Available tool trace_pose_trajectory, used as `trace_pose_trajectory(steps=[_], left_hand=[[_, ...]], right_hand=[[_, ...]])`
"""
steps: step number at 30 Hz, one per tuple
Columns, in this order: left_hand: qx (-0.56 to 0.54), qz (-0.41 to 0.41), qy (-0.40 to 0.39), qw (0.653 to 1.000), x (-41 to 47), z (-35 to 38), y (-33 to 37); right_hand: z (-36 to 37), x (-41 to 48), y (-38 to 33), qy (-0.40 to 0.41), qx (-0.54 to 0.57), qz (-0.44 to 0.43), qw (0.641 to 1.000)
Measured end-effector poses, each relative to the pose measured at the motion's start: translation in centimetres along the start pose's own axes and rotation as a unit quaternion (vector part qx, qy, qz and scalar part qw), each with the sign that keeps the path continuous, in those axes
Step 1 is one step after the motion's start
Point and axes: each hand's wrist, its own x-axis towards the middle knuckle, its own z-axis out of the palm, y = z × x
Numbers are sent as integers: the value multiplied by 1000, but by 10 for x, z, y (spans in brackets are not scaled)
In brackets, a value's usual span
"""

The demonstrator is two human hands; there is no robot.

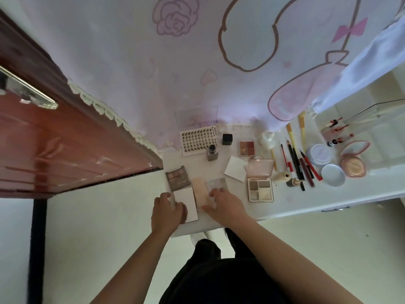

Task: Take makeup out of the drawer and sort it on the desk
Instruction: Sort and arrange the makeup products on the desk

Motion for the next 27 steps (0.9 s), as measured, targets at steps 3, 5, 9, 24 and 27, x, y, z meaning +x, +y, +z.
trace_pose_trajectory(steps=[3,5,9,24,27], left_hand=[[-54,-1,-64,996,-5,4,-8],[-85,-15,-71,994,-6,3,-8],[-81,-9,-77,994,-6,-1,-5],[-104,7,-34,994,8,-16,20],[-206,82,-92,971,8,-31,52]], right_hand=[[17,-1,-4,29,28,35,999],[24,0,-1,48,47,48,997],[26,2,-2,75,136,80,985],[11,-18,9,65,399,69,912],[-16,-35,8,19,475,26,879]])
